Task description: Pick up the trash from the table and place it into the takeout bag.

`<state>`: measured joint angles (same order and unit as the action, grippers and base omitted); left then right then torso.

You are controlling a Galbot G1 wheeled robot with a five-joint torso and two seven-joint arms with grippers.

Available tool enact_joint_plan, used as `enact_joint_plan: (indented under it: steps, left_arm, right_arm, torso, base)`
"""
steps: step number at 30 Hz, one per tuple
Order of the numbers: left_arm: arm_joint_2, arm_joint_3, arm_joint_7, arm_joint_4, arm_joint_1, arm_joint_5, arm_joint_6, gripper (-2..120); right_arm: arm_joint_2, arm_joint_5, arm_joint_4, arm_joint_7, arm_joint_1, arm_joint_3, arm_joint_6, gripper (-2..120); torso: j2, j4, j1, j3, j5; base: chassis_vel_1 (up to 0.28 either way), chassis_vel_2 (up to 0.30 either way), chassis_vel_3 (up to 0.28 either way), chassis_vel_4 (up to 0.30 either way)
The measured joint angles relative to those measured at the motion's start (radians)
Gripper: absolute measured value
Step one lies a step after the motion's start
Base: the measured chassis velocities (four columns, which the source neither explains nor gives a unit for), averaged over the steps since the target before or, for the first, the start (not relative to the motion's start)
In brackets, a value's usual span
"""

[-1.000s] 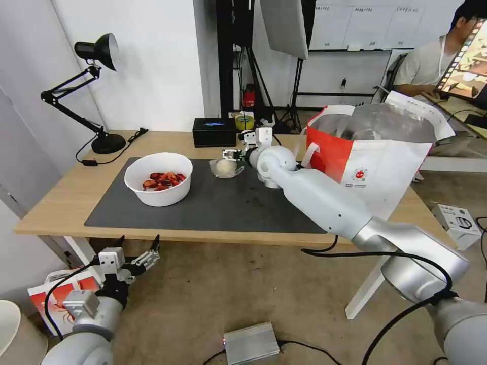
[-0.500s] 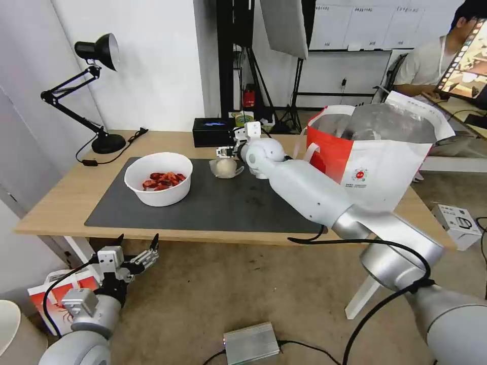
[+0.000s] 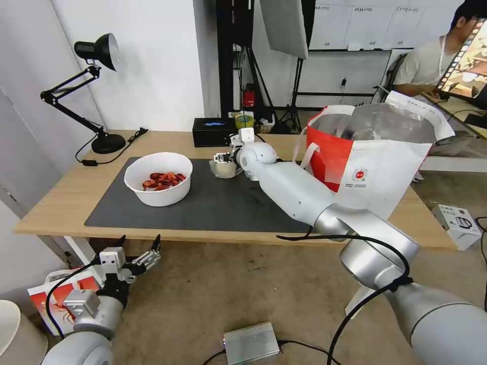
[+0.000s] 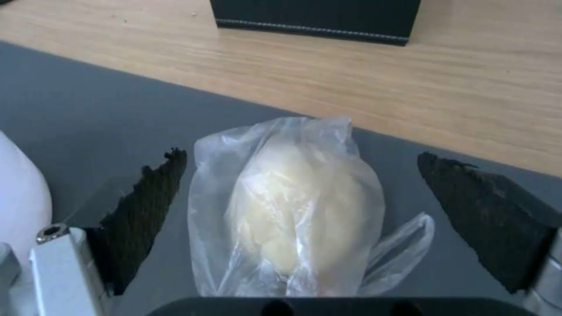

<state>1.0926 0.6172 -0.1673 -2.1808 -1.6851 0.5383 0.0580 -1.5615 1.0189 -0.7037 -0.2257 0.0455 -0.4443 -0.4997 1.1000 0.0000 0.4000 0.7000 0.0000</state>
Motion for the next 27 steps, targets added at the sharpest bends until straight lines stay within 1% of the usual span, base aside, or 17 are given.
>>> enact_joint_plan:
  steps: [13,16,20,27]
  left_arm:
    - [0.005,-0.012,0.001,-0.001,0.009,-0.001,-0.001,100]
    - [0.008,-0.017,0.001,-0.001,0.011,-0.003,-0.001,100]
    - [0.01,-0.02,0.001,-0.001,0.013,-0.004,-0.002,100]
    - [0.011,-0.025,0.001,-0.001,0.016,-0.005,-0.002,100]
  right_arm:
    - [-0.012,-0.036,0.042,0.026,0.0,-0.006,0.002,100]
    - [-0.012,-0.048,0.056,0.045,0.0,-0.006,0.004,100]
    - [-0.012,-0.07,0.074,0.102,-0.006,-0.009,0.025,100]
    - [-0.012,-0.096,0.089,0.145,-0.013,-0.02,0.061,100]
  torso:
    - [0.0,-0.0001,0.0,0.0,0.0]
    - [0.0,0.0,0.0,0.0,0.0]
    - [0.0,-0.0001,0.0,0.0,0.0001]
    - [0.0,0.0,0.0,0.0,0.0001]
  base:
    - [0.0,0.0,0.0,0.0]
    - [0.0,0.0,0.0,0.0]
    - [0.0,0.0,0.0,0.0]
    - [0.0,0.0,0.0,0.0]
